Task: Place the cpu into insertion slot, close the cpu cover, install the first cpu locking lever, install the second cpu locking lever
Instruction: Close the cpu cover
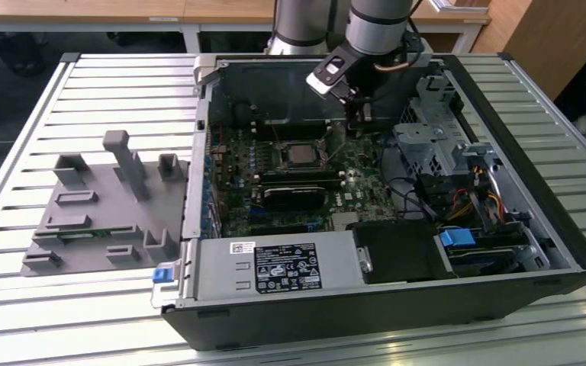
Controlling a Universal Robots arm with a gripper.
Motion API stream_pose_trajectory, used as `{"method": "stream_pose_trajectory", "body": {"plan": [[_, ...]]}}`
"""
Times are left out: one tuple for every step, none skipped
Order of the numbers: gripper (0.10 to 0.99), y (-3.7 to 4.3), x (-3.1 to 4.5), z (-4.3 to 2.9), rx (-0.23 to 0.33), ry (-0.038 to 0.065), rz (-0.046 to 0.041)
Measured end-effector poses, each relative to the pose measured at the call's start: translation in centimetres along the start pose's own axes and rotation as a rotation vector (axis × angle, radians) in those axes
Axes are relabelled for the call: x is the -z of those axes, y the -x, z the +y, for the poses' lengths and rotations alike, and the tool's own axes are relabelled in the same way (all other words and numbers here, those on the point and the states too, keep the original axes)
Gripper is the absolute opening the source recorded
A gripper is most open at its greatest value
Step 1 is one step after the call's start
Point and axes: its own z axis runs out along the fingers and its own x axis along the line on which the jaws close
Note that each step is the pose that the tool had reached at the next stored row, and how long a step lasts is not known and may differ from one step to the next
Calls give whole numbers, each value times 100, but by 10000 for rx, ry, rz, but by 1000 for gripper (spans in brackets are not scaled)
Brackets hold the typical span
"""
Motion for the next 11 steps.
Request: {"method": "stream_pose_trajectory", "body": {"plan": [[106, 0, 0, -19, 0, 0, -1], [106, 0, 1, -37, -1, 0, 0], [106, 0, 1, -54, -1, 0, -1], [106, 1, 1, -71, -1, -1, -1], [106, 1, 1, -86, -1, 0, -1], [106, 1, 1, -113, -1, 0, 1], [106, 1, -1, -125, -1, 1, 3], [106, 1, -3, -138, -1, 1, 3], [106, 0, -6, -149, -1, 0, 2], [106, 1, -10, -160, 0, 0, 0], [106, 1, -15, -170, -1, 0, 0]]}}
